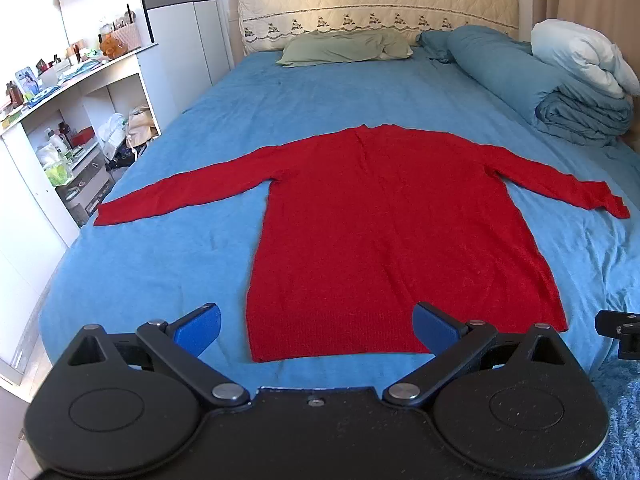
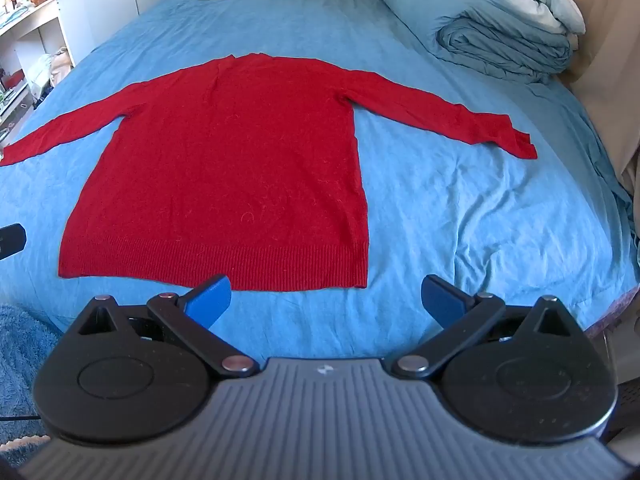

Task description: Fold small clothes

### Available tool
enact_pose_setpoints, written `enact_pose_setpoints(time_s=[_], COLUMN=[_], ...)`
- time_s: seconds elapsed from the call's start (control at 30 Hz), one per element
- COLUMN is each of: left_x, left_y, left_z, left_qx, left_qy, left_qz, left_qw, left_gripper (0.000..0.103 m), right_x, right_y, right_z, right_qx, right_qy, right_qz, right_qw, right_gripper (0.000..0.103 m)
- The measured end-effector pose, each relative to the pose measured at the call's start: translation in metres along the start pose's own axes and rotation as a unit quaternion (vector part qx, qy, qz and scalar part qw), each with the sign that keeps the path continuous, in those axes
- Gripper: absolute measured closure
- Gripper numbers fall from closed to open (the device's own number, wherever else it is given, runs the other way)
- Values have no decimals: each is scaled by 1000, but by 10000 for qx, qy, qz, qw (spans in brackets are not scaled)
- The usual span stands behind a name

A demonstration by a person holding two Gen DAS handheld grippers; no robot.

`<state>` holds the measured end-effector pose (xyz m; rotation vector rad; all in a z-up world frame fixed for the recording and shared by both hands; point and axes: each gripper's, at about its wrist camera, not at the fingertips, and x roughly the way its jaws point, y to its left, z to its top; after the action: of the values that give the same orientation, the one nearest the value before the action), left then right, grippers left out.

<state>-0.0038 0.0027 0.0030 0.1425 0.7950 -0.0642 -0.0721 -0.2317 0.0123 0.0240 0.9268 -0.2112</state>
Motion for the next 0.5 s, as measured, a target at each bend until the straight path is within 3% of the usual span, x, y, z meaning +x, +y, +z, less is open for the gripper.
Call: enact_pose_setpoints(time_s=[0.5], left_x=[-3], left_y=[0], left_z=[-2], left_qx=[53], left_qy=[-55], left_qz=[-11], left_qw=[10000], left_gripper=[0], right_x=[1], right_y=[-3], right_z=[2], right_qx=[9], right_qy=[4], right_qz=[-3], right_qw=[10000], right_gripper=[0])
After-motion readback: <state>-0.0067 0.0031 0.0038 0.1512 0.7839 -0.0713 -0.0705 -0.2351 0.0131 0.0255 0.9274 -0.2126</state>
